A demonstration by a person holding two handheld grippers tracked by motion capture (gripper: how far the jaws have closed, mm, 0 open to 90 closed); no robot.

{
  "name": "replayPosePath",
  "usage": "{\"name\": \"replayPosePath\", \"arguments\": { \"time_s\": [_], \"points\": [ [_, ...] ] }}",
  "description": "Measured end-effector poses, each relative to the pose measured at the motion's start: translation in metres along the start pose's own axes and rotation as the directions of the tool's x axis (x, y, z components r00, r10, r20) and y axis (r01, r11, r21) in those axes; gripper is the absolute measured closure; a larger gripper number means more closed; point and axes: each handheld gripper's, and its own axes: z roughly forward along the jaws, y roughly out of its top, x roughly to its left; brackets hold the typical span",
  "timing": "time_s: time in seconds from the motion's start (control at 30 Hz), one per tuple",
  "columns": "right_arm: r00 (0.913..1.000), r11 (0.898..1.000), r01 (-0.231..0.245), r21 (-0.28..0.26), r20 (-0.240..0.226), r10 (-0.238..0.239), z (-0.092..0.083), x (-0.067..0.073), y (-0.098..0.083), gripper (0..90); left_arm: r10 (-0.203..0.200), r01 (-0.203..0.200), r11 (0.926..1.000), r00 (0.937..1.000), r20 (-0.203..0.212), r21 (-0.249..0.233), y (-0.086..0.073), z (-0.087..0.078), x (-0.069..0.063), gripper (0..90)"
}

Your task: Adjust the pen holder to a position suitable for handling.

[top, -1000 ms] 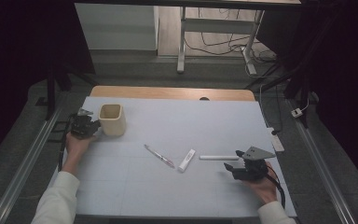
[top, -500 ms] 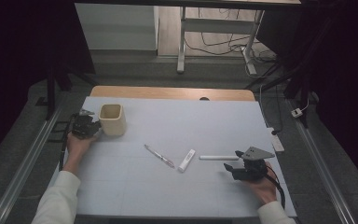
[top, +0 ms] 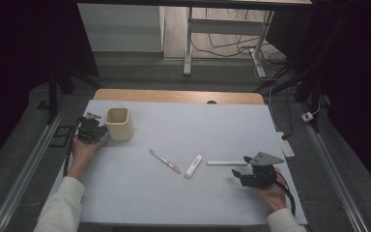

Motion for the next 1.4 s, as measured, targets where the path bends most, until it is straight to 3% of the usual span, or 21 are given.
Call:
{"name": "replayPosePath", "arguments": {
  "time_s": [0.73, 1.07, 1.4],
  "points": [
    [1.0000, 1.000, -0.002, -0.005, -0.002, 0.002, -0.001, -0.001, 0.000, 28.3, 0.002, -0.004, 0.9990, 0.9988, 0.049, 0.045, -0.004, -0.003, -0.006, 88.8],
    [1.0000, 1.000, -0.002, -0.005, -0.001, 0.002, 0.000, 0.000, 0.000, 28.4, 0.044, -0.048, 0.9977, 0.9961, 0.077, 0.047, 0.001, 0.003, -0.021, 88.7],
    [1.0000, 1.000, -0.004, -0.001, 0.001, 0.004, 0.000, 0.000, 0.000, 28.5, 0.049, -0.055, 0.9973, 0.9933, 0.105, 0.049, 0.006, 0.008, -0.035, 88.7]
  ]
}}
